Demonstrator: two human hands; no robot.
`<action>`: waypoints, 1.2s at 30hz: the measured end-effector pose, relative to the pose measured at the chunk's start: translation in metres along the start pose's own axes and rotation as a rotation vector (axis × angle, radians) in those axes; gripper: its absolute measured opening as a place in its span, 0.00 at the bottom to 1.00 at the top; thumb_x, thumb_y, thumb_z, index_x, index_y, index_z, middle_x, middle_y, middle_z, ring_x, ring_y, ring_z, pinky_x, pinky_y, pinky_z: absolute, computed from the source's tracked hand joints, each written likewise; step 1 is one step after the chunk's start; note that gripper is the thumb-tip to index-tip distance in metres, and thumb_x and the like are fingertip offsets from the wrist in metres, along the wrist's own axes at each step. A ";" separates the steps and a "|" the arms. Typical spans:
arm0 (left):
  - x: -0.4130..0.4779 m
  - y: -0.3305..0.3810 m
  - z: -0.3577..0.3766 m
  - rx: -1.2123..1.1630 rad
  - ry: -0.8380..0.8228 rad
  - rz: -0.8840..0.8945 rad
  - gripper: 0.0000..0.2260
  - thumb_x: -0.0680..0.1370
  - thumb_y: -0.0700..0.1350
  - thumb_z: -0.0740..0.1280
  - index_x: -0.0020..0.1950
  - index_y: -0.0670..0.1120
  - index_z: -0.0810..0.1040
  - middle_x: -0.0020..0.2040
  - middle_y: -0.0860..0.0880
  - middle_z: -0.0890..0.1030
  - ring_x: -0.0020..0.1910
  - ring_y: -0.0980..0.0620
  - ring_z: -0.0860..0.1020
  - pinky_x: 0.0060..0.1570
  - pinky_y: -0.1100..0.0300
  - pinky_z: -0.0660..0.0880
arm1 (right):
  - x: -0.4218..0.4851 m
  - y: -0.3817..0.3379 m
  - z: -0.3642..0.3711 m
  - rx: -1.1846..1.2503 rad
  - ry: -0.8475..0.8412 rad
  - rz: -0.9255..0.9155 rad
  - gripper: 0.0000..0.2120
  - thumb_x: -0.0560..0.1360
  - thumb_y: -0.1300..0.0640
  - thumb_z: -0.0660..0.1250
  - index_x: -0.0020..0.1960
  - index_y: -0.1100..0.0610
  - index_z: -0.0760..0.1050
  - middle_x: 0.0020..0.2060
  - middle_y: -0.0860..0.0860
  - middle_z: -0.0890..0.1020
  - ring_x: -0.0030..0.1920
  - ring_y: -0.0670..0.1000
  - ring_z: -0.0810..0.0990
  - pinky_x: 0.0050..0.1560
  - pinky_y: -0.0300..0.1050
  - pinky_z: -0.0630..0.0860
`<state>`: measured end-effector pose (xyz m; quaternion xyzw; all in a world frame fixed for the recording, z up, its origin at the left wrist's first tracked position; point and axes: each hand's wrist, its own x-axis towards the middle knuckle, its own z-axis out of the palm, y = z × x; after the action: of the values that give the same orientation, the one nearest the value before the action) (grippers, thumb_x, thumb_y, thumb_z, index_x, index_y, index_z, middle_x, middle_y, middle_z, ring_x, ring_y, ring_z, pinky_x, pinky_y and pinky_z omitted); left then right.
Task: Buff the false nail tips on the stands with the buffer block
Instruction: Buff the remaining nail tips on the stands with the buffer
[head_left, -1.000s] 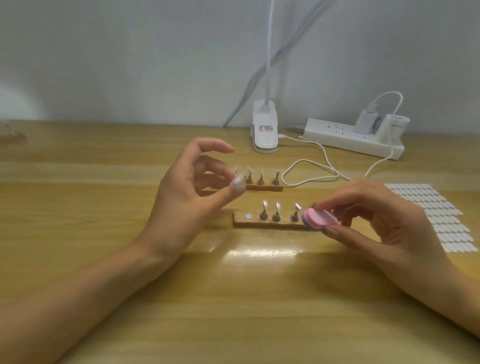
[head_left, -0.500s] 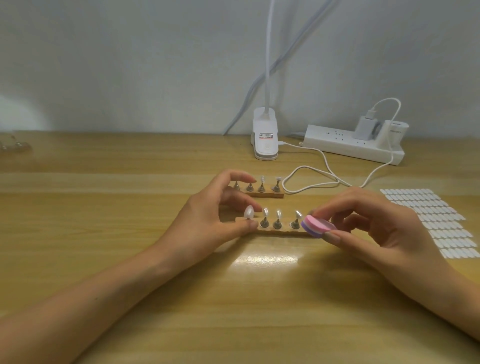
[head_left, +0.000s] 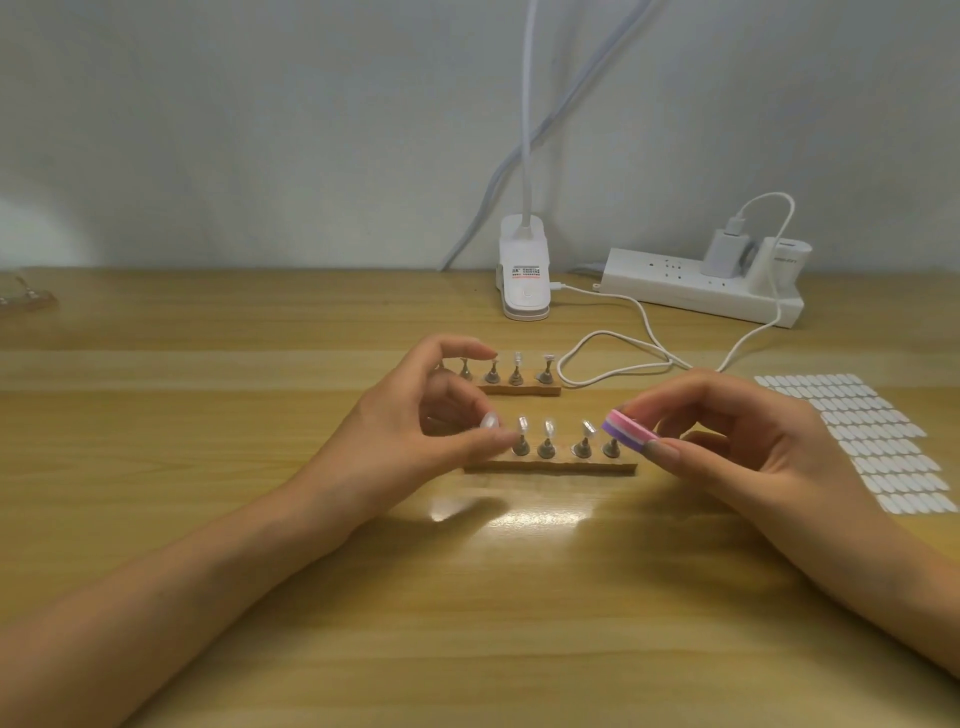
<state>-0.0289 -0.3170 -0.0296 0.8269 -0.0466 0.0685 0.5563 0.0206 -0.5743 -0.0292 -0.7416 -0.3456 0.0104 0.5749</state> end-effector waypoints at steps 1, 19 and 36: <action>0.001 0.001 0.000 -0.046 0.001 -0.028 0.22 0.71 0.52 0.73 0.64 0.56 0.73 0.45 0.50 0.85 0.47 0.55 0.84 0.48 0.68 0.77 | 0.000 0.000 0.000 0.003 -0.002 0.007 0.12 0.71 0.44 0.74 0.51 0.48 0.84 0.49 0.51 0.85 0.46 0.55 0.82 0.42 0.50 0.82; 0.014 0.002 -0.001 -0.163 -0.054 -0.185 0.17 0.78 0.44 0.70 0.65 0.53 0.71 0.41 0.53 0.86 0.48 0.60 0.84 0.55 0.61 0.72 | 0.002 -0.001 0.002 0.004 -0.006 0.012 0.19 0.70 0.37 0.73 0.52 0.49 0.84 0.50 0.51 0.85 0.45 0.53 0.81 0.45 0.44 0.82; 0.002 0.006 0.017 0.216 0.066 0.141 0.25 0.71 0.40 0.77 0.62 0.54 0.71 0.41 0.57 0.83 0.47 0.61 0.79 0.46 0.75 0.68 | 0.002 -0.003 0.003 0.014 -0.017 0.001 0.18 0.69 0.38 0.74 0.50 0.49 0.84 0.49 0.52 0.85 0.45 0.54 0.81 0.44 0.43 0.80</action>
<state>-0.0268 -0.3349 -0.0298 0.8739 -0.0787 0.1390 0.4592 0.0193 -0.5705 -0.0273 -0.7377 -0.3501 0.0196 0.5770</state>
